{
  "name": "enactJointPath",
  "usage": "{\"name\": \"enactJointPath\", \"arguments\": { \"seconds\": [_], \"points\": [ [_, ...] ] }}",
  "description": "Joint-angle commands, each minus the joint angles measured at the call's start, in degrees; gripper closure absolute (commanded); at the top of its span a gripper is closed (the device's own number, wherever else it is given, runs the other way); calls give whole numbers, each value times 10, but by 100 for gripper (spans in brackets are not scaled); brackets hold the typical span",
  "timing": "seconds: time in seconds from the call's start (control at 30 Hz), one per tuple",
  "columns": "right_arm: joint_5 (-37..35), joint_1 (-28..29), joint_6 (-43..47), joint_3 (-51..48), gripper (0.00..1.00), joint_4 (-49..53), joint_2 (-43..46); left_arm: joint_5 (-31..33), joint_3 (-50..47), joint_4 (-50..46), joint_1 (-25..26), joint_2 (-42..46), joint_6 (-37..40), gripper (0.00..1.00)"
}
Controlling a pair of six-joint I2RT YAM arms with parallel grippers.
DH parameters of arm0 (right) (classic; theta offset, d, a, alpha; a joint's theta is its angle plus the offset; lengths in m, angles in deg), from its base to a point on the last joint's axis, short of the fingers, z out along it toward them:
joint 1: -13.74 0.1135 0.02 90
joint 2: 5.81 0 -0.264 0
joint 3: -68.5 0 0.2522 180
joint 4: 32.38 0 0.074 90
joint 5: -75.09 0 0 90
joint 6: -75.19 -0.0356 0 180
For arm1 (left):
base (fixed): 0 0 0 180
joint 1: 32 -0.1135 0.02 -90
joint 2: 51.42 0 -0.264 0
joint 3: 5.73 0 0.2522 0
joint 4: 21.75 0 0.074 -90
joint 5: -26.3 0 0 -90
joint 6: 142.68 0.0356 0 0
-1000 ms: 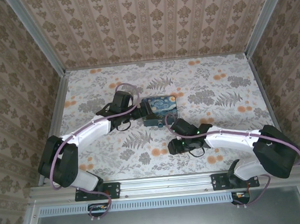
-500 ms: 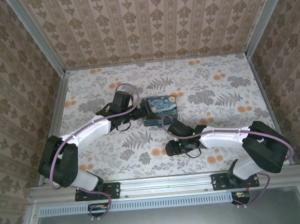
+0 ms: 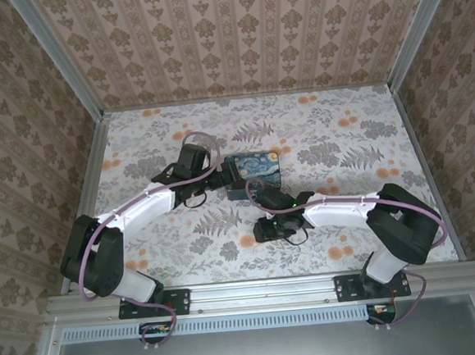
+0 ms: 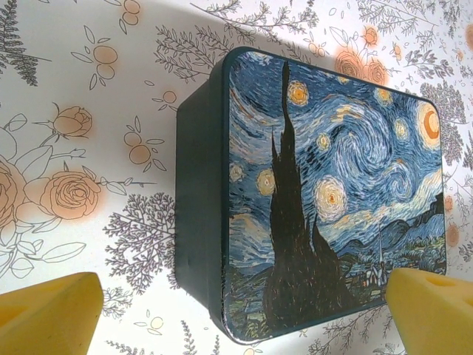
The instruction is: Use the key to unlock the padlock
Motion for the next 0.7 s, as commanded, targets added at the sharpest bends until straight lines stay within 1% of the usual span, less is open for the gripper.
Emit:
{"name": "enactJointPath", "arguments": {
  "seconds": [0.0, 0.13, 0.27, 0.37, 0.4, 0.47, 0.5, 0.67],
  "points": [
    [22, 5, 15, 39, 55, -22, -24, -6, 10, -2, -5, 11, 14, 0],
    [22, 5, 26, 55, 55, -5, -15, -5, 10, -4, -6, 16, 13, 0],
    [-5, 3, 48, 40, 54, 34, 35, -1, 8, -10, -12, 32, 17, 0],
    [-34, -4, 89, 31, 50, 77, 65, -1, 1, -11, -17, 45, 18, 0],
    [-46, -8, 119, 29, 48, 92, 72, -1, -1, -12, -18, 47, 18, 0],
    [-89, -15, 157, 28, 45, 121, 77, -1, -5, -12, -20, 52, 17, 0],
    [-98, -22, 170, 28, 45, 131, 75, -1, -8, -12, -21, 54, 17, 0],
    [-96, -35, 224, 30, 44, 133, 66, 0, -11, -19, -22, 60, 19, 0]
  ]
}}
